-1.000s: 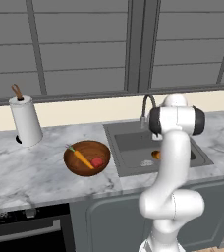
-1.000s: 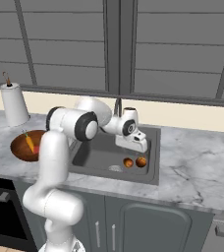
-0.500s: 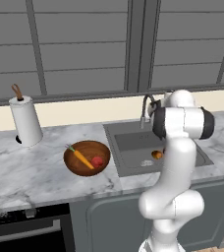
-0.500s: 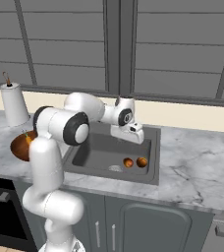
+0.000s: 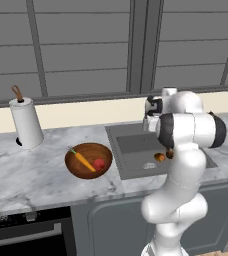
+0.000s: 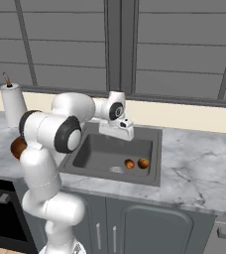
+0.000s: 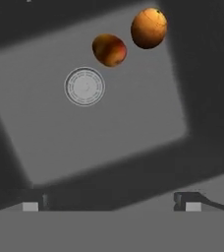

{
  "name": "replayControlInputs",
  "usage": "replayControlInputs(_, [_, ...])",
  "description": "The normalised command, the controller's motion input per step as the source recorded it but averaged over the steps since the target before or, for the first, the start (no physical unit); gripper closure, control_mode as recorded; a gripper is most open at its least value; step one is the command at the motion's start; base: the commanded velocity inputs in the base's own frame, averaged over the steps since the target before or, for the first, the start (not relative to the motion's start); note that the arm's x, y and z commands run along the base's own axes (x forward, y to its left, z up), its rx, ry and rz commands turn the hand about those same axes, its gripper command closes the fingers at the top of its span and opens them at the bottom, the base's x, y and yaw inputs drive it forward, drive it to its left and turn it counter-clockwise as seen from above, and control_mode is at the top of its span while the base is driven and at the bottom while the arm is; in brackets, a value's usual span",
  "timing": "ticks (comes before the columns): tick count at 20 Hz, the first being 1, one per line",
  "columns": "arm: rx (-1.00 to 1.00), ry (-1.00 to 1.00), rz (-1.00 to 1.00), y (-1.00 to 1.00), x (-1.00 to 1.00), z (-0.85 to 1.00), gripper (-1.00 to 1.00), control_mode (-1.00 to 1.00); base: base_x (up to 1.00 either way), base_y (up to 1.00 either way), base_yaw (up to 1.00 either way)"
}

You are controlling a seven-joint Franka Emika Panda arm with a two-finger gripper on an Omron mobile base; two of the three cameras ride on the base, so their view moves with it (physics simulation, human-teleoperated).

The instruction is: There is a mixed pile of frozen fruits and vegetables on the counter. Locate all the frozen vegetables and place the items in a bowl on the counter. Take all the frozen fruits and defrost them in a running sink.

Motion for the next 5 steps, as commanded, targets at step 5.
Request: replayControlInputs(5, [0.01, 0.14, 0.08, 0.62, -0.49, 0.29, -1.0, -1.0, 0.0, 0.0, 0.0])
